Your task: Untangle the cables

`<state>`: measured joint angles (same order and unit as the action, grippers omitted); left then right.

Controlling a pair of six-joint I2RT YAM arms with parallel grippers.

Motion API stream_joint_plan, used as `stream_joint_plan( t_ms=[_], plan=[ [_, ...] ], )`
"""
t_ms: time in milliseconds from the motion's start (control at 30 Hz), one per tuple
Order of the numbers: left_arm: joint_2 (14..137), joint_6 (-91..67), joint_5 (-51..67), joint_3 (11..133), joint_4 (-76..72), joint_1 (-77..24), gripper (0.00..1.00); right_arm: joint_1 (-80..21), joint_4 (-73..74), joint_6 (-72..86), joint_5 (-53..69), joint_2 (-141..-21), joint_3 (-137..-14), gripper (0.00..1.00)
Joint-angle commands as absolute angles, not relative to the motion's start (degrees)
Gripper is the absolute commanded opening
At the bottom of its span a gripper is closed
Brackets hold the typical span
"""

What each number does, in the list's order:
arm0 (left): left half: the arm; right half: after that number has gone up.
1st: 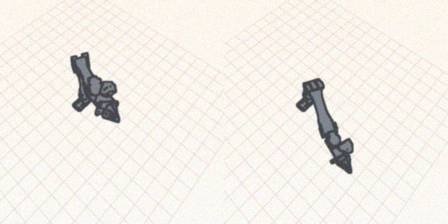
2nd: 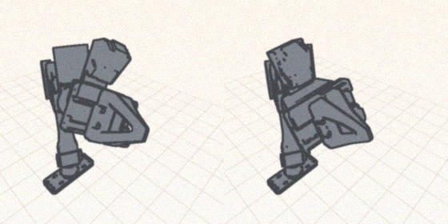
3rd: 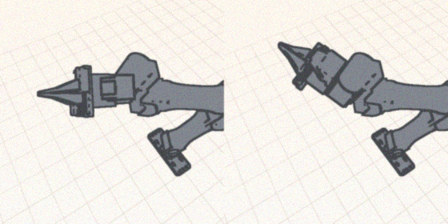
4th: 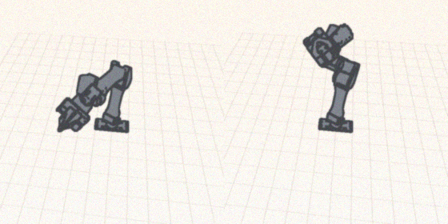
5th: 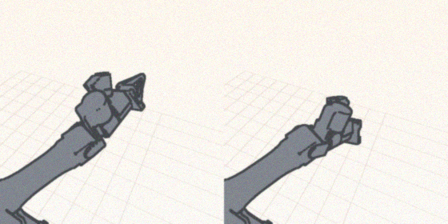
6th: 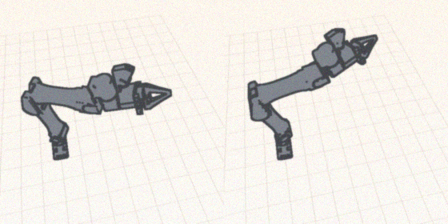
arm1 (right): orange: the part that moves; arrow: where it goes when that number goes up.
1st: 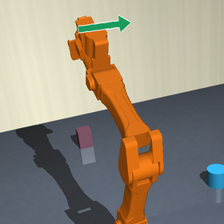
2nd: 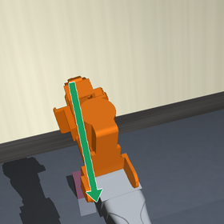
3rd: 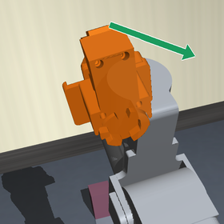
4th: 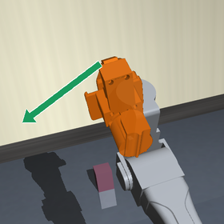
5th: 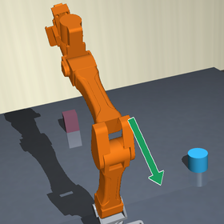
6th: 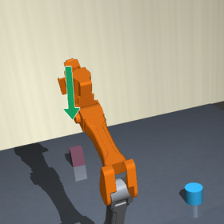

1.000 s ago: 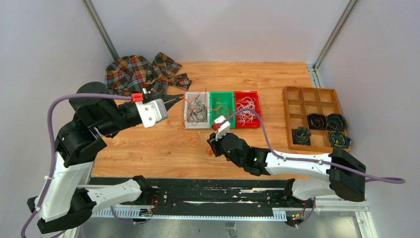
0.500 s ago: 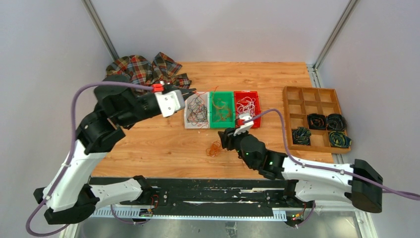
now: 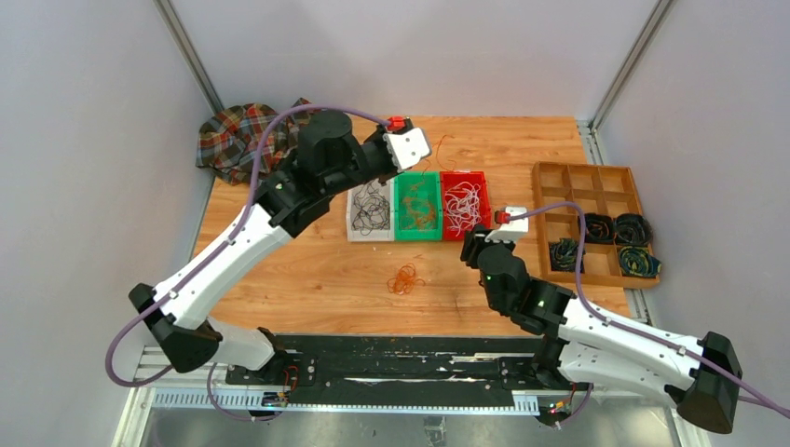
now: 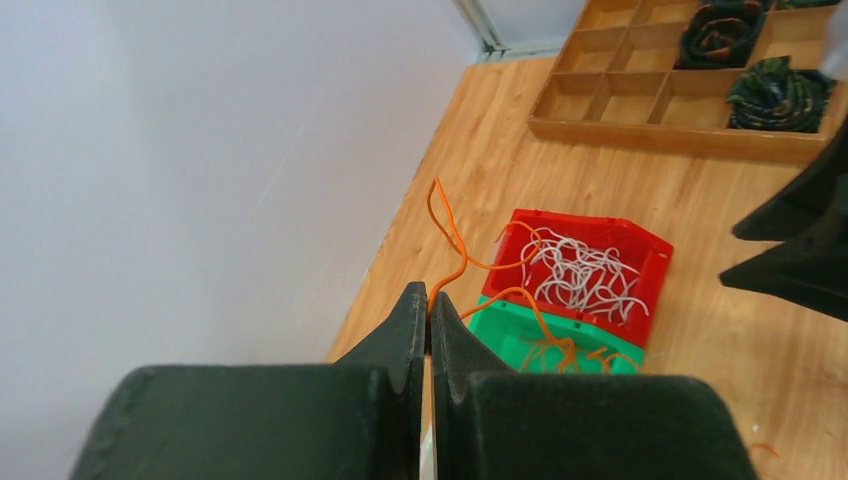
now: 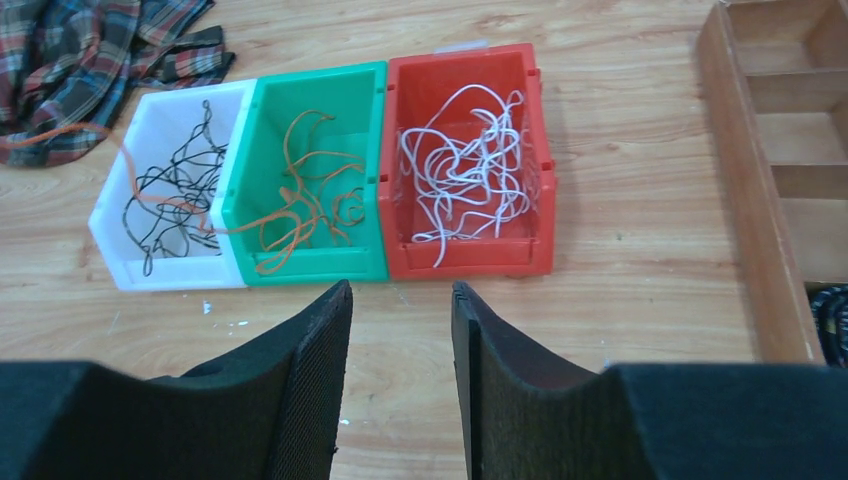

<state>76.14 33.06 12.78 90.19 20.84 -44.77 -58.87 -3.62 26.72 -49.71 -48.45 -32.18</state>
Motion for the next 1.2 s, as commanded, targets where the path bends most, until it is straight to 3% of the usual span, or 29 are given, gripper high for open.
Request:
stream_joint_plan(
  t_ms=[0, 333, 667, 1167],
  plan=[
    [79.04, 34.99, 8.18, 88.32, 10.37, -45.09, 0.00, -57.14, 0.61, 28.77, -54.01, -47.31, -32.05, 0.41],
    [84.60, 44.16, -3.49, 77.89, 0.68, -44.60, 0.00, -52.69, 1.29, 29.42, -50.98, -45.97, -30.56, 0.41],
    [87.41, 45.31, -5.02, 73.53, 7.61, -44.38, 0.01, -49.73, 2.38, 29.86, -48.18, -46.40, -31.20, 0.40],
    [101.65, 46.09, -3.90, 83.79, 17.05, -44.39, 0.01, -47.77, 5.27, 31.64, -47.28, -46.09, -32.09, 0.39]
  ],
)
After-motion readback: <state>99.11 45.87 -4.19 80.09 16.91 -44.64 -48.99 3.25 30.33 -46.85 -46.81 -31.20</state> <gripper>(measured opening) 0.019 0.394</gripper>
